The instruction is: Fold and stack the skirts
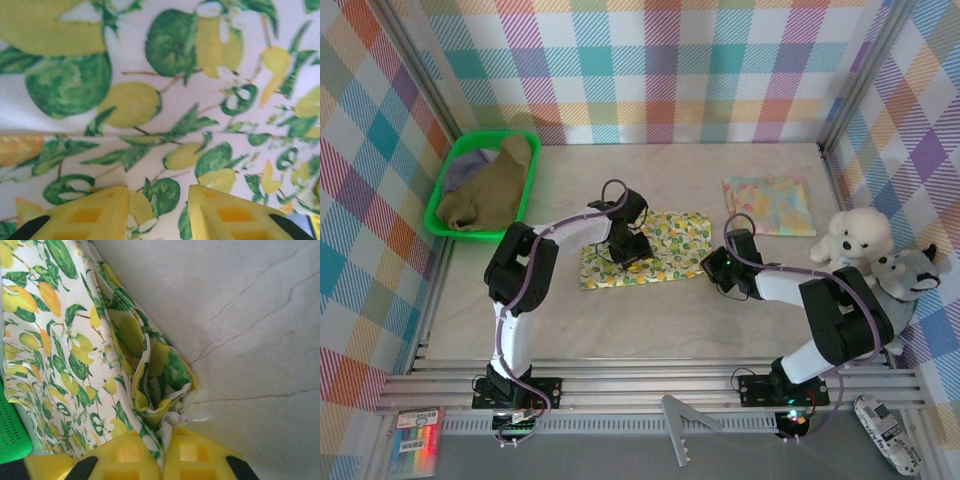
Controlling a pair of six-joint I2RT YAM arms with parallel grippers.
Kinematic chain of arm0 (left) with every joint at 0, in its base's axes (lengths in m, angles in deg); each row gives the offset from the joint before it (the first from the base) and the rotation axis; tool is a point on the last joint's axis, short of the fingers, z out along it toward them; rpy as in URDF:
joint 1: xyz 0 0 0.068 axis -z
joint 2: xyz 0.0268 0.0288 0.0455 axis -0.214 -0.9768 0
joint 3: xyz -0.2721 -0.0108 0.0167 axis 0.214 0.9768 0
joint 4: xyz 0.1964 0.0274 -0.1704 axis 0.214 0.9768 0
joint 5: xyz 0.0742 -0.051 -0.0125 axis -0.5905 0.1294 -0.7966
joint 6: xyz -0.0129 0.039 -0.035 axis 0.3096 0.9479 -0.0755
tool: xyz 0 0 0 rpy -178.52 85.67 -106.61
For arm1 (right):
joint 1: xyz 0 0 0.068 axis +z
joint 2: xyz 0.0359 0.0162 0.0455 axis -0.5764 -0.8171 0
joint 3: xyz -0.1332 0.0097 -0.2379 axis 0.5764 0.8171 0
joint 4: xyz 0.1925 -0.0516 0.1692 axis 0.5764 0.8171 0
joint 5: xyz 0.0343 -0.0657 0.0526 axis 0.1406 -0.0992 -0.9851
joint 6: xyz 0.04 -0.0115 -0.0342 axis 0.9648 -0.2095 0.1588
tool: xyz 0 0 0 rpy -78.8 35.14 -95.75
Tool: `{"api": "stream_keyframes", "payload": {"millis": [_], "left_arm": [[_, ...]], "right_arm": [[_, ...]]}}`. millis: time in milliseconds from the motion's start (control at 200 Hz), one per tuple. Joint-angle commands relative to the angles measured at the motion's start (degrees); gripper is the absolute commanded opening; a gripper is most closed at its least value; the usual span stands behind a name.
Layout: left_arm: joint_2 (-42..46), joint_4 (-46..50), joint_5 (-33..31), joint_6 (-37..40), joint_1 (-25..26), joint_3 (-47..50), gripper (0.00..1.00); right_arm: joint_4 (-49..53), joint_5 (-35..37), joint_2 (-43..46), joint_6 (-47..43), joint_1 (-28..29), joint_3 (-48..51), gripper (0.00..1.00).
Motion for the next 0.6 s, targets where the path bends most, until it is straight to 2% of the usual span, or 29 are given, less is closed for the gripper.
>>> {"api": "stream_keyframes", "payload": {"millis": [0,135,340,455,595], "left_arm": [[4.28,1.64,4.76,1.11,0.8,-2.14,0.36],[4.43,1.26,8.33,0.26,2.51,-1.19,0.3],[-0.91,-0.75,7.98,-0.93,3.31,4.08,0.16],[-2.19,-3.8,10.41,-2.62,3.34,5.32,0.15],[3.08,0.69,4.1,-0.02,2.82,2.45,0.18]], "right_arm": [[-1.92,-0.04,-1.13,1.23,0.32,0.18,0.0],[-1.72,-0.4,-1.57,1.32,0.32,-0.31,0.0],[-1.36,-0.66,-2.03,1.7,0.4,-0.45,0.0],[-1.34,-1.03,-1.95,1.89,0.41,-0.53,0.0],[-0.82,-1.1,-1.77,1.72,0.41,-0.53,0.0]]}}
